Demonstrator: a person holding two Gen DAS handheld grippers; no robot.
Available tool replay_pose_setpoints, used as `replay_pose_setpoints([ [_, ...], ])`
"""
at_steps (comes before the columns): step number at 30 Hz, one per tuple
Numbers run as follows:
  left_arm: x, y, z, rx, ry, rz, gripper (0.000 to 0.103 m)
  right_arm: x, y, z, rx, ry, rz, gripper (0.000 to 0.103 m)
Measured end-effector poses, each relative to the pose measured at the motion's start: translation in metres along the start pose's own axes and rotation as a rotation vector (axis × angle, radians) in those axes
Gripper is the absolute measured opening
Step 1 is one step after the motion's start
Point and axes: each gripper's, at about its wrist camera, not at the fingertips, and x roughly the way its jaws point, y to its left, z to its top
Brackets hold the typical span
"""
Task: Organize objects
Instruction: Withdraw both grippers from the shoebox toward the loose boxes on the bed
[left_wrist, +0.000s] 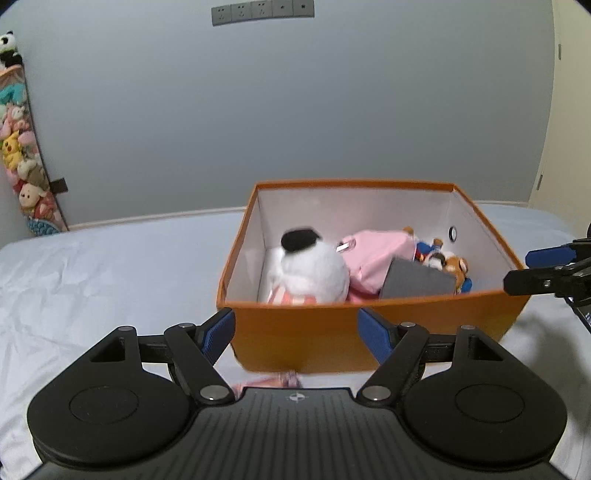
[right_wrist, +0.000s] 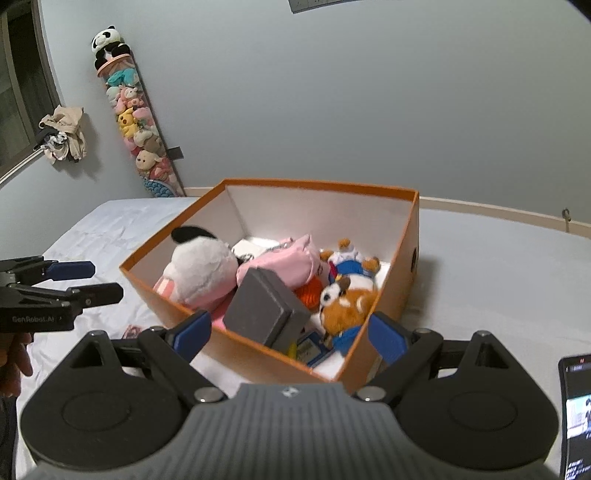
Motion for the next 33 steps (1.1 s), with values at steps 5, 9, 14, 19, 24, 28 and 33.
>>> replay_pose_setpoints([
  [5, 0.005, -0.002, -0.024, 0.030, 0.023, 0.021, 0.088, -0.005, 0.002, -0.022, -0.008, 0.022, -0.019, 0.093],
  [9, 0.012, 0.001, -0.042, 0.050, 0.066, 0.045, 0.088, 0.000, 0.007, -0.042, -0.022, 0.065, -0.021, 0.093],
  [14, 0.019, 0.013, -0.058, 0.044, 0.097, 0.044, 0.088, 0.009, 0.016, -0.061, -0.030, 0.114, -0.016, 0.093],
  [19, 0.025, 0.021, -0.065, 0.072, 0.118, 0.045, 0.088, 0.015, 0.023, -0.072, -0.031, 0.142, -0.009, 0.093],
  [24, 0.032, 0.027, -0.072, 0.133, 0.143, 0.030, 0.088, 0.023, 0.033, -0.081, -0.048, 0.170, 0.005, 0.093],
  [28, 0.037, 0.029, -0.076, 0.204, 0.155, 0.020, 0.088, 0.025, 0.045, -0.090, -0.081, 0.177, 0.035, 0.093],
  [33, 0.045, 0.033, -0.076, 0.262, 0.162, -0.006, 0.088, 0.028, 0.057, -0.096, -0.118, 0.187, 0.073, 0.093],
])
